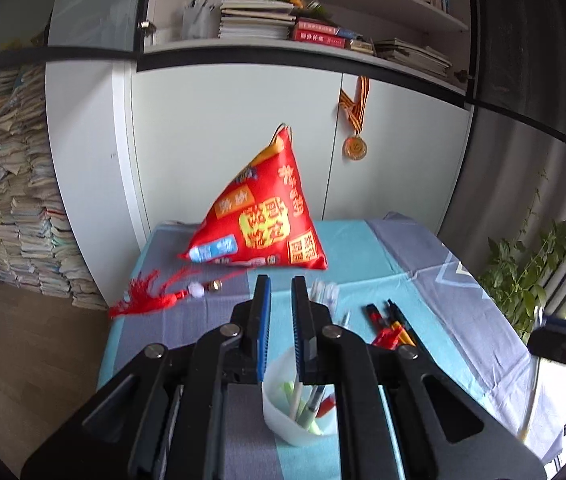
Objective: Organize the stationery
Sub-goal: 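Drop the white pen into the cup with the left gripper while the right lowers the clear pen in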
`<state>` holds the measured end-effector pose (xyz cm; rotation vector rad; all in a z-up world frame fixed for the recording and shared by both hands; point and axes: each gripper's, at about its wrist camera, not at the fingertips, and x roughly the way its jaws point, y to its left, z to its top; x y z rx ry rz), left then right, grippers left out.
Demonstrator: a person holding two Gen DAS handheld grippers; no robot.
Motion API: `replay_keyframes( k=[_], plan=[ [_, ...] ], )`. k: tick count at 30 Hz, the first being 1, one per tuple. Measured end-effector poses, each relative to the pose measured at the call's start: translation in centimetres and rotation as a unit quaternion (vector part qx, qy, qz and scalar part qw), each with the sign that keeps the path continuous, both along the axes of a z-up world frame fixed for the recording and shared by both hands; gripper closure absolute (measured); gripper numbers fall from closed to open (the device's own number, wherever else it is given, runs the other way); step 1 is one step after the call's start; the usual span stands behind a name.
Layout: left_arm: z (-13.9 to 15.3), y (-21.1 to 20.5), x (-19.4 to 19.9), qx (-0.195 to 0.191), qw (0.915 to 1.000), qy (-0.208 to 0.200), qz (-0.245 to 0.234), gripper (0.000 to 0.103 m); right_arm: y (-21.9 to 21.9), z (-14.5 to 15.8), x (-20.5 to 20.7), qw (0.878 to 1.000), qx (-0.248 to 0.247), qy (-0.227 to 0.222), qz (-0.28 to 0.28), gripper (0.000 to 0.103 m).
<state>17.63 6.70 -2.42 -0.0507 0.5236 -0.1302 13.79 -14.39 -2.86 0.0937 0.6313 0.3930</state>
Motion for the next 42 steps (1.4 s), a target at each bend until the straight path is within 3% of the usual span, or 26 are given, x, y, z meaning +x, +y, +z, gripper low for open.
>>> replay_keyframes(
  k=[5, 13, 21, 28, 42],
  plan=[
    [-0.7, 2.3, -1.6, -0.035, 0.9992, 0.012, 0.012, 0.095, 1.7, 1.8, 0.1, 0.999, 0.015, -0.027, 0.018, 0.087],
    [-4.8, 3.7, -3.8, -0.030, 0.9970, 0.062, 0.034, 0.095, 6.7, 3.5, 2.9, 0.996, 0.030, -0.070, 0.040, 0.087],
    [-6.7, 4.0, -3.8, -0.019, 0.9972, 0.066, 0.029, 0.093, 10.9, 2.5, 6.3, 0.995, 0.007, -0.097, 0.038, 0.087],
    [-7.3, 4.7, -2.8, -0.045, 0.9971, 0.058, 0.019, 0.092, 11.5, 1.1, 7.4, 0.993, -0.016, -0.112, 0.020, 0.087],
    [-7.3, 4.5, -3.1, -0.042, 0.9970, 0.063, 0.018, 0.091, 9.9, -0.7, 3.6, 0.992, -0.048, -0.112, 0.026, 0.087]
  ],
)
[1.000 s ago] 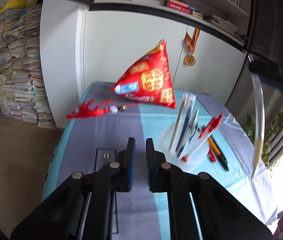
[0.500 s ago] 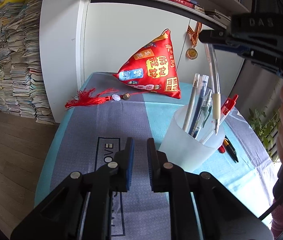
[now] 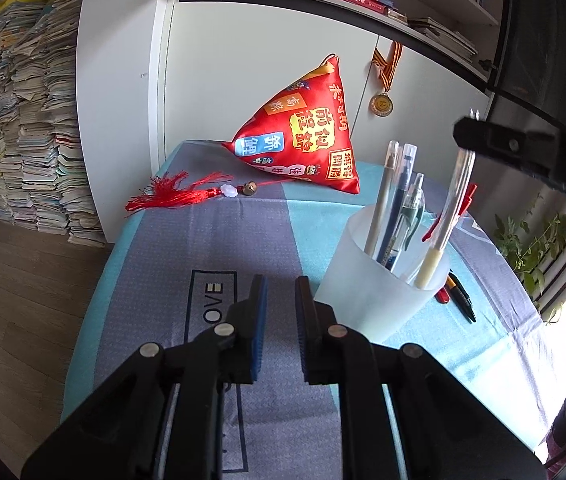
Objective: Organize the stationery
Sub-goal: 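Drop the white pen into the cup with the left gripper while the right lowers the clear pen in, then open both grippers and move them back over the remaining pens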
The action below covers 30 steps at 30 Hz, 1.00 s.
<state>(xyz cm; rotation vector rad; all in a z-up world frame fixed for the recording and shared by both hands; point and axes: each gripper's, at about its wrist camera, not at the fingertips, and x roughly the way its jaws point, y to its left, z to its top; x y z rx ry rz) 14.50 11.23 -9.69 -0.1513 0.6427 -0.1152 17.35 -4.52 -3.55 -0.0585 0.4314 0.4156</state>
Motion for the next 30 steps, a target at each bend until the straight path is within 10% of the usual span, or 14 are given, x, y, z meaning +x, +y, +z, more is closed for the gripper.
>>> replay_keyframes(
  k=[15, 22, 30],
  plan=[
    [1.3, -4.6, -3.4, 0.039, 0.9988, 0.000, -0.029, 0.079, -9.4, -2.2, -2.5, 0.995, -0.006, 0.075, -0.059, 0.087],
    [0.4, -8.8, -2.7, 0.031, 0.9962, 0.036, -0.074, 0.079, -13.4, -8.1, -0.3, 0.978, -0.043, 0.190, -0.079, 0.087],
    [-1.2, -13.9, 0.1, 0.004, 0.9879, 0.104, -0.115, 0.081, -14.9, -10.4, 2.1, 0.973, -0.057, 0.211, -0.078, 0.087]
  ],
)
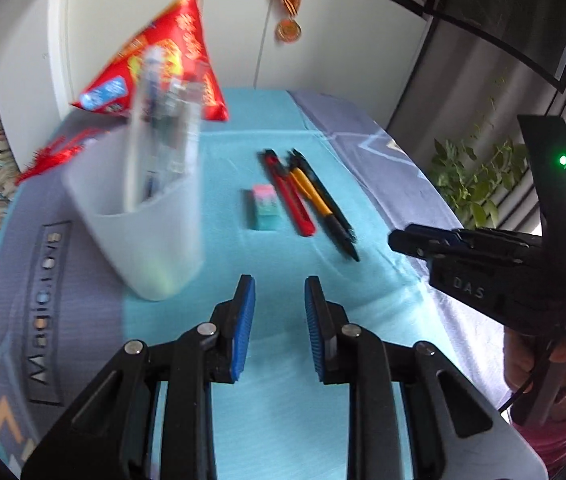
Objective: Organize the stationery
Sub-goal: 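Open both grippers and move them back over the remaining pens, then grasp the yellow pencil with the left gripper while the right grasps the black pen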
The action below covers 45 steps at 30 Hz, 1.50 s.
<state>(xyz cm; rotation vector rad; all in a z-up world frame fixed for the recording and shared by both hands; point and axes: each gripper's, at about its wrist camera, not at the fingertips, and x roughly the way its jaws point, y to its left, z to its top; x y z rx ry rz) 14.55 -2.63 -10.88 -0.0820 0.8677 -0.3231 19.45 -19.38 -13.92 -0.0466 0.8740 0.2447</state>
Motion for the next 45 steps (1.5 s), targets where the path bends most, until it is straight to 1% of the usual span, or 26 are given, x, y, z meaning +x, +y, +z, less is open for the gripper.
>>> replay_keyframes(
  k=[3, 5, 10, 12, 16, 19, 20, 22, 26, 30, 33, 35, 37, 40, 43, 45],
  plan=[
    [-0.5, -2.4, 1.2, 0.010, 0.9998, 0.011, -0.012, 0.081, -1.7, -0.2, 1.0, 1.000, 0.024, 0.003, -0.017, 0.087],
    [-0.8, -4.2, 2.1, 0.024, 0.9995, 0.014, -0.018, 0.081, -3.3, -0.3, 1.5, 0.998, 0.052, -0.001, -0.031, 0.087],
    [-1.7, -6.8, 4.3, 0.038, 0.9988, 0.026, -0.020, 0.081, -5.6, -0.7, 1.9, 0.993, 0.104, -0.010, -0.045, 0.087],
    [-2.0, -7.4, 5.0, 0.045, 0.9984, 0.030, -0.018, 0.081, -6.0, -0.9, 2.0, 0.993, 0.111, -0.014, -0.045, 0.087],
    [-3.2, -8.7, 6.5, 0.059, 0.9968, 0.051, -0.021, 0.081, -6.7, -1.1, 2.1, 0.991, 0.127, -0.021, -0.037, 0.087],
    [-3.3, -8.9, 6.6, 0.074, 0.9964, 0.037, -0.020, 0.081, -7.2, -1.3, 2.4, 0.989, 0.143, -0.022, -0.034, 0.087],
    [-3.3, -8.8, 6.7, 0.071, 0.9966, 0.038, -0.019, 0.085, -7.3, -1.4, 2.5, 0.988, 0.146, -0.023, -0.034, 0.087],
    [-3.3, -8.5, 6.6, 0.072, 0.9964, 0.038, -0.022, 0.089, -7.5, -1.6, 2.6, 0.988, 0.149, -0.023, -0.032, 0.087],
    [-3.3, -8.3, 5.8, 0.096, 0.9943, 0.034, -0.030, 0.095, -8.0, -1.9, 2.8, 0.987, 0.158, -0.019, -0.030, 0.087],
    [-3.4, -8.2, 5.9, 0.100, 0.9940, 0.034, -0.026, 0.094, -7.9, -1.7, 2.8, 0.987, 0.157, -0.019, -0.027, 0.087],
    [-3.5, -8.5, 6.0, 0.109, 0.9933, 0.029, -0.024, 0.093, -7.3, -1.5, 3.1, 0.987, 0.157, -0.004, -0.017, 0.087],
    [-3.5, -8.6, 6.0, 0.112, 0.9931, 0.023, -0.024, 0.095, -6.8, -1.2, 3.5, 0.989, 0.144, 0.007, -0.019, 0.087],
    [-3.5, -8.4, 5.8, 0.110, 0.9932, 0.029, -0.027, 0.096, -6.4, -0.7, 3.7, 0.992, 0.125, 0.008, -0.025, 0.087],
    [-3.2, -7.7, 4.7, 0.092, 0.9939, 0.043, -0.044, 0.096, -6.0, -0.3, 4.0, 0.993, 0.109, 0.016, -0.030, 0.087],
    [-2.7, -6.4, 2.5, 0.096, 0.9932, 0.038, -0.053, 0.096, -5.5, -0.4, 4.4, 0.993, 0.110, 0.038, -0.028, 0.087],
    [-2.7, -5.1, 0.9, 0.095, 0.9928, 0.043, -0.059, 0.096, -5.0, -0.4, 4.7, 0.993, 0.106, 0.048, -0.028, 0.087]
  ],
)
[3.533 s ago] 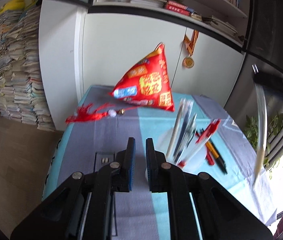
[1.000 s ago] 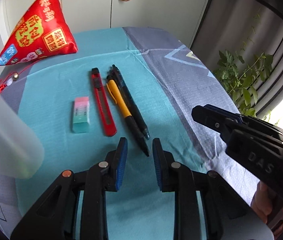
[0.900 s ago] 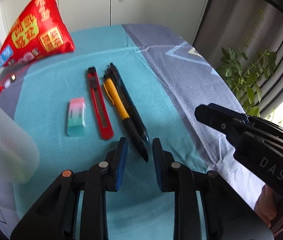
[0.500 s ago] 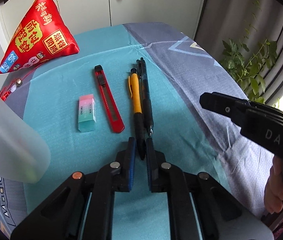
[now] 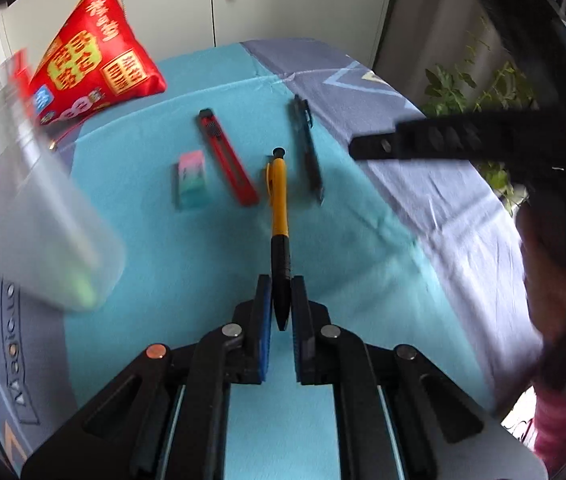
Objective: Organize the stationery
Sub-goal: 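Grasp the yellow pencil with the left gripper while the right grasps the black pen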
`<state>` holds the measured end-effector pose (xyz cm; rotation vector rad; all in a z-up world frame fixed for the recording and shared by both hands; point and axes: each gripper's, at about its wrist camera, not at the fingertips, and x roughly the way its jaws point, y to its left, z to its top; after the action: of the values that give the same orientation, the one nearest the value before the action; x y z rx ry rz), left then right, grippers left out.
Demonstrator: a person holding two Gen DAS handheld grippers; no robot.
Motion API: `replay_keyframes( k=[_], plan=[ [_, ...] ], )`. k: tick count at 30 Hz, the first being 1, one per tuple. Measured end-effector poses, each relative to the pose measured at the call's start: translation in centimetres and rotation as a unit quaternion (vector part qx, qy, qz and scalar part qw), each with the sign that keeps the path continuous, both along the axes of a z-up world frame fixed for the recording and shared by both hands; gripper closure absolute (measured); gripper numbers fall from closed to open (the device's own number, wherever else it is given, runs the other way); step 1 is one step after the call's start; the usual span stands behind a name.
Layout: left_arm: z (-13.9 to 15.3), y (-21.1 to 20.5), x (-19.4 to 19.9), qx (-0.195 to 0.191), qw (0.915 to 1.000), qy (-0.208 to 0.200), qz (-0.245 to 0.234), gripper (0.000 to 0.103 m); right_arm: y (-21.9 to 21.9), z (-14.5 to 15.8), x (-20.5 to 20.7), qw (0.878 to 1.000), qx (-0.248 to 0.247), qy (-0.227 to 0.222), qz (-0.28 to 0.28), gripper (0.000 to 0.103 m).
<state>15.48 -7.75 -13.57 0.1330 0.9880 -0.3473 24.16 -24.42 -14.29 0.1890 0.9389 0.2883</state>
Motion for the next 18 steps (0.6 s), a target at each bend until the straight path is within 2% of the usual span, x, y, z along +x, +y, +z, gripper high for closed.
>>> replay_keyframes(
  k=[4, 10, 12, 16, 18],
  plan=[
    [-0.4, 2.7, -2.5, 0.003, 0.9999, 0.006, 0.008, 0.096, 1.3, -0.1, 1.1, 1.000, -0.005, 0.018, -0.002, 0.087],
    [-0.9, 4.8, -4.6, -0.014, 0.9997, 0.016, 0.012, 0.096, 3.2, -0.7, 3.6, 0.997, -0.035, 0.054, -0.032, 0.087],
    [-1.0, 4.9, -4.9, -0.016, 0.9998, 0.014, 0.006, 0.096, 3.6, -0.9, 4.0, 0.997, -0.038, 0.059, -0.039, 0.072],
    [-1.3, 5.0, -5.0, -0.021, 0.9996, 0.018, 0.004, 0.095, 4.7, -1.1, 4.2, 0.995, -0.063, 0.057, -0.053, 0.068],
    [-1.2, 5.2, -4.9, -0.023, 0.9996, 0.015, 0.002, 0.095, 4.9, -1.1, 4.3, 0.995, -0.060, 0.062, -0.056, 0.068]
  ],
)
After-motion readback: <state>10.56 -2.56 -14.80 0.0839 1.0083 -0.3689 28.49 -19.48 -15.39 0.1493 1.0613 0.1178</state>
